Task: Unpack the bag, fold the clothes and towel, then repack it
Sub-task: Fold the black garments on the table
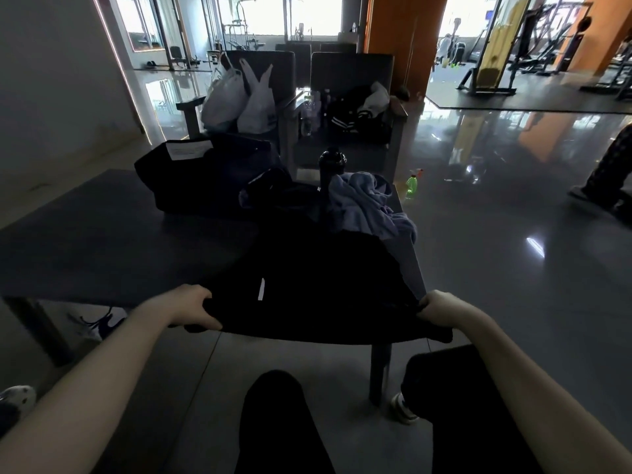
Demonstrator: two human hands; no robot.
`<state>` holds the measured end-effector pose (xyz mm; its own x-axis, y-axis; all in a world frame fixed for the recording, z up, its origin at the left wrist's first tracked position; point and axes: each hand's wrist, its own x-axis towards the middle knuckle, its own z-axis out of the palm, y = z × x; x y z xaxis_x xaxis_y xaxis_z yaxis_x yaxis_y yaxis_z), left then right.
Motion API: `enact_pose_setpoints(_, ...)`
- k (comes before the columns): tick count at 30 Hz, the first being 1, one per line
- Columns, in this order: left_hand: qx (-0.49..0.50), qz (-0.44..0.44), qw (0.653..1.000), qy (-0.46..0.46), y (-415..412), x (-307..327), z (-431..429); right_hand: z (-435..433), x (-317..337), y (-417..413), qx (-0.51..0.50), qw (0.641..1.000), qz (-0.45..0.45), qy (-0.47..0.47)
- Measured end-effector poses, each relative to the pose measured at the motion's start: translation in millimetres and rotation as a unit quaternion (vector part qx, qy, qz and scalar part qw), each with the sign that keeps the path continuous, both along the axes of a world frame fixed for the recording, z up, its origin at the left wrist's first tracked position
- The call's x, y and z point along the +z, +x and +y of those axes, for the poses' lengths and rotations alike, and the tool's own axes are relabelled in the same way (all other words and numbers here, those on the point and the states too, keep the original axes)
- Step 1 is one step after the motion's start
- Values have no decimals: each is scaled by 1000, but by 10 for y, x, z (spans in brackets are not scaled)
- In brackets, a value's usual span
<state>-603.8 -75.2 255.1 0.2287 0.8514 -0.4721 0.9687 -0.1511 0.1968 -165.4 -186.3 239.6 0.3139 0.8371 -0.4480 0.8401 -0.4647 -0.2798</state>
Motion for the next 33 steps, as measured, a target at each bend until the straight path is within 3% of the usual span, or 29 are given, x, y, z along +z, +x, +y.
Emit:
enact_pose_setpoints(5,24,39,995,-84,18,397,89,60,271,-3,1,995,37,-98)
enact_pose_setpoints(9,20,98,985,-142,92,623,201,180,275,71,-28,998,43,-33)
enact_pose_setpoints(11,14,89,989,-117,124,622,310,276,209,120,-70,994,53,64)
enact_pose_setpoints(15,64,-23,998,16,144,442,632,461,75,117,-101,968,67,218)
enact_pose_setpoints(18,122,-83,980,130,172,238,853,618,-12,86,-129,946,71,289)
enact_pose_setpoints(21,183,-127,960,172,226,77,1015,837,-80,104,-168,917,70,354)
enact_pose_setpoints(25,238,-160,939,190,279,-101,1253,1181,-129,198,-191,897,57,395)
enact_pose_setpoints(33,267,-125,937,187,464,-363,1695,1766,-366,275,-210,913,22,350)
